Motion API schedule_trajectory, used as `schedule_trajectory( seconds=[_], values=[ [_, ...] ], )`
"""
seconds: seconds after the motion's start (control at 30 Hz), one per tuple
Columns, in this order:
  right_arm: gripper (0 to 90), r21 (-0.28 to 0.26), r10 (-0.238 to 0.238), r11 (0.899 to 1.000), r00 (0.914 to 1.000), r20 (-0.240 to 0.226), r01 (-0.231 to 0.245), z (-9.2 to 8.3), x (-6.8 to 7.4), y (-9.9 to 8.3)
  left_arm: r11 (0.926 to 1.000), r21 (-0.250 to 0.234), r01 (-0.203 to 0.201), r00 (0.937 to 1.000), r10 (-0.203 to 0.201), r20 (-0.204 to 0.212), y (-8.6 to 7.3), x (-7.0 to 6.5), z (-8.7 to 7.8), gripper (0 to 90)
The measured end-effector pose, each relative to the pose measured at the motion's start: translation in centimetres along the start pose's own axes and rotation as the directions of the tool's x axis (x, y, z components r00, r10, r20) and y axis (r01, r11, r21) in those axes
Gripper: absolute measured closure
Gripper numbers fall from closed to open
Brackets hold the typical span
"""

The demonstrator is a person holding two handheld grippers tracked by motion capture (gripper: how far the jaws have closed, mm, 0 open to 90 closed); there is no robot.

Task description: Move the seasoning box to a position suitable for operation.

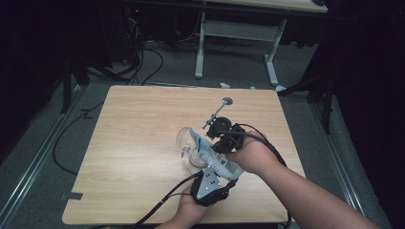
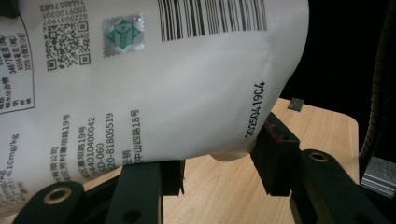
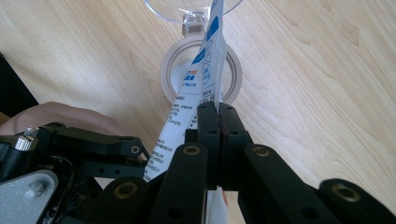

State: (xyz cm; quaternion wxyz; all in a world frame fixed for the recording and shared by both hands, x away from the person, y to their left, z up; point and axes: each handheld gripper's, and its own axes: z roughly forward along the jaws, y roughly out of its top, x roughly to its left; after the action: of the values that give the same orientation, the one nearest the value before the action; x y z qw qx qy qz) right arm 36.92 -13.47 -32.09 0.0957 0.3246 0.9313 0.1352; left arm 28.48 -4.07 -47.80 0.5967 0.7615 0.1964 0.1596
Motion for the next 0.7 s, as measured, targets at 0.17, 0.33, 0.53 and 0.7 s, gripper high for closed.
schedule_trajectory(
  seconds=[0.17, 0.33, 0.53, 0.7],
  values=[
    [90.0, 0.001, -0.004, 1.0, 1.0, 0.001, 0.004, 0.07, 0.04, -0.01, 1.0, 0.002, -0.004, 1.0, 0.004, 0.001, 0.02, -0.03, -0.02, 58.7],
    [90.0, 0.0, -0.004, 1.0, 1.0, -0.001, 0.004, 0.14, 0.08, -0.01, 1.0, 0.003, -0.007, 1.0, 0.007, 0.001, 0.04, -0.02, -0.04, 58.7],
    [90.0, -0.001, -0.006, 1.0, 1.0, 0.001, 0.006, 0.11, 0.08, 0.0, 1.0, 0.0, -0.007, 1.0, 0.007, 0.001, 0.04, -0.02, -0.04, 58.8],
    [90.0, -0.004, -0.004, 1.0, 1.0, 0.003, 0.004, -0.02, 0.04, -0.02, 1.0, -0.006, -0.005, 1.0, 0.005, 0.001, 0.04, -0.05, -0.05, 58.8]
  ],
)
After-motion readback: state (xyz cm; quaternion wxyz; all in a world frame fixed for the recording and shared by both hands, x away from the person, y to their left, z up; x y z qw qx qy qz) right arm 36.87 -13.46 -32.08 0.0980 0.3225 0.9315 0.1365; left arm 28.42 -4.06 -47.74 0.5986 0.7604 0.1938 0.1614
